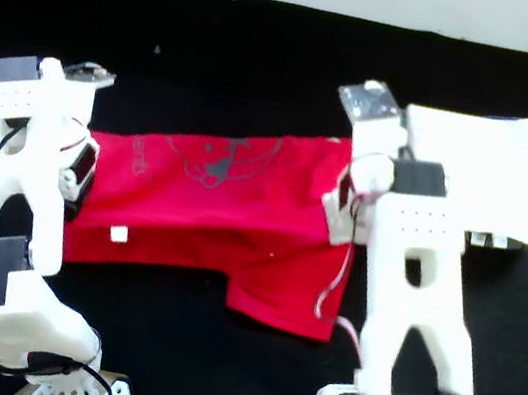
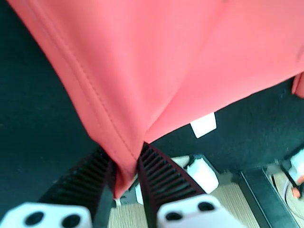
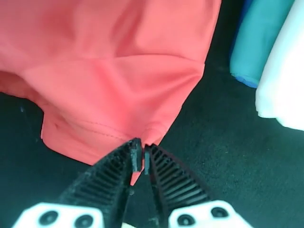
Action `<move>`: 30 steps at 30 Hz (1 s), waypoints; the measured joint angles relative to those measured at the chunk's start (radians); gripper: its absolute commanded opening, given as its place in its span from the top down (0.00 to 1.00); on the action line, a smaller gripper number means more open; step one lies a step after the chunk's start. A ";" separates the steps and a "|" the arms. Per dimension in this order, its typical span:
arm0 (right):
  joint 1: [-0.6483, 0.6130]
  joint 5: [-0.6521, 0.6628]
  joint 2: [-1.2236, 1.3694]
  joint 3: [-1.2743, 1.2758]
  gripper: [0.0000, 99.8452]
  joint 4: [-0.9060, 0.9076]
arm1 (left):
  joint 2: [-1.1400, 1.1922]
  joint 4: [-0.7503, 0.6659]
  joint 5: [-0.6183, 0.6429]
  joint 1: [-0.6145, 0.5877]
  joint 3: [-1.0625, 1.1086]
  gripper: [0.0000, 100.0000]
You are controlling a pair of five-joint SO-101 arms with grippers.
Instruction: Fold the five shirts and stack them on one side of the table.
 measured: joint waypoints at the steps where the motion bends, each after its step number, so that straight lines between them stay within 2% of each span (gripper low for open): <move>1: 0.000 0.011 -0.035 0.038 0.99 -0.003 | 0.000 0.000 -0.003 0.000 0.014 0.99; 6: 0.000 0.025 -0.132 0.167 0.99 -0.032 | 0.000 -0.035 -0.029 0.000 0.083 0.99; 15: 0.000 0.025 -0.155 0.192 0.99 -0.015 | 0.000 -0.095 -0.029 0.000 0.153 0.99; 26: 0.002 0.029 -0.325 0.253 0.99 0.017 | 0.000 -0.081 -0.071 -0.081 0.112 0.99; 30: 0.002 0.029 -0.325 0.342 0.99 -0.023 | 0.000 -0.146 -0.072 -0.081 0.181 0.99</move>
